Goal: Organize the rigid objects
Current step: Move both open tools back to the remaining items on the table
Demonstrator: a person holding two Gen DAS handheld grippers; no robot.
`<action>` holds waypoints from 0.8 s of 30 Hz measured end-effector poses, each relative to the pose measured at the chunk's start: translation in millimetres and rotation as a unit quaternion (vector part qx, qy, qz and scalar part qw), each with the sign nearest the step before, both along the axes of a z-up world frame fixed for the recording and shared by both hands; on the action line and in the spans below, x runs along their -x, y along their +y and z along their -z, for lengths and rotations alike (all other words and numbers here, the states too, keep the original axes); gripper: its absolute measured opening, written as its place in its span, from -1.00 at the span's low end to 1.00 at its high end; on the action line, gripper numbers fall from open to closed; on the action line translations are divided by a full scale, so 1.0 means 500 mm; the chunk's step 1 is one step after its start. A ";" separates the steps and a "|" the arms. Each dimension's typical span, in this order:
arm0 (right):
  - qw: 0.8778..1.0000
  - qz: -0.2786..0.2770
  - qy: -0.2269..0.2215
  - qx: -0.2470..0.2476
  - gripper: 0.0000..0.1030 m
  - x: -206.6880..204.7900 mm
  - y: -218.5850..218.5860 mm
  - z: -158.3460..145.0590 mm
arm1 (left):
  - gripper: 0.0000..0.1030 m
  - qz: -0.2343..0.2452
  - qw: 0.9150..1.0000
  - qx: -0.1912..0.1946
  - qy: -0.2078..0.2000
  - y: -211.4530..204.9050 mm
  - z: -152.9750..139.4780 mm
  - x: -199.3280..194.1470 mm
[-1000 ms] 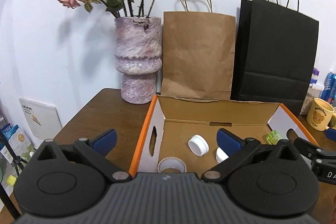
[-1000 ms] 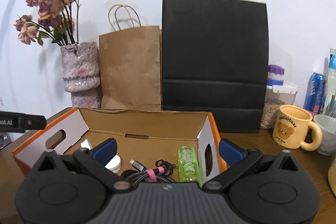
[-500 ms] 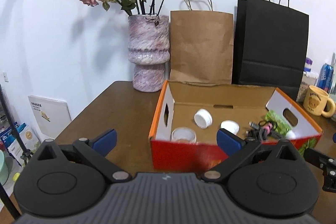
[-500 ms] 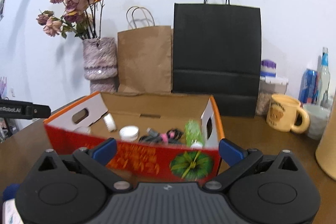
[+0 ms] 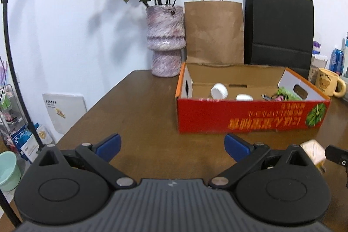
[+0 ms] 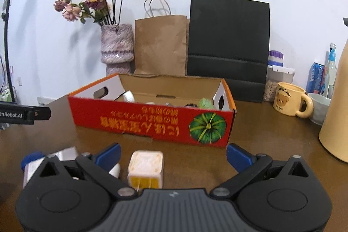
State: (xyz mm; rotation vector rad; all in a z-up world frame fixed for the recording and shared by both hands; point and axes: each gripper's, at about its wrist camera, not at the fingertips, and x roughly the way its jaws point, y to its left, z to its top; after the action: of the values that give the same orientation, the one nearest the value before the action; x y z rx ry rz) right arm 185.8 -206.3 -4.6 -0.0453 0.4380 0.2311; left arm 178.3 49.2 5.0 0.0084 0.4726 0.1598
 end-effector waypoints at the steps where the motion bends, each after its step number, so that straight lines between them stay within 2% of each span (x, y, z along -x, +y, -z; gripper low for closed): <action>1: 1.000 -0.002 0.003 0.001 1.00 0.006 0.001 0.002 | 1.00 -0.003 1.000 -0.001 0.003 0.003 0.004 0.008; 14: 0.998 -0.040 0.036 0.019 0.99 0.083 0.042 0.025 | 1.00 -0.031 0.999 0.020 0.016 0.045 0.030 0.099; 16: 0.998 -0.043 0.040 0.021 0.91 0.083 0.045 0.026 | 1.00 -0.032 0.999 0.025 0.015 0.049 0.030 0.103; 21: 0.997 -0.048 0.065 0.020 0.52 0.071 0.056 0.032 | 1.00 -0.031 0.999 0.030 0.018 0.051 0.030 0.101; 24: 0.996 -0.052 0.078 0.014 0.38 0.060 0.065 0.037 | 1.00 -0.031 0.999 0.034 0.017 0.053 0.029 0.103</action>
State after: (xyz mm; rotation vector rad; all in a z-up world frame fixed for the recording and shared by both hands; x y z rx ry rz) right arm 156.0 -173.8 -22.9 -0.0773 0.5949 0.3330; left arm 127.0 75.7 -9.5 -0.0695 0.5121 0.2041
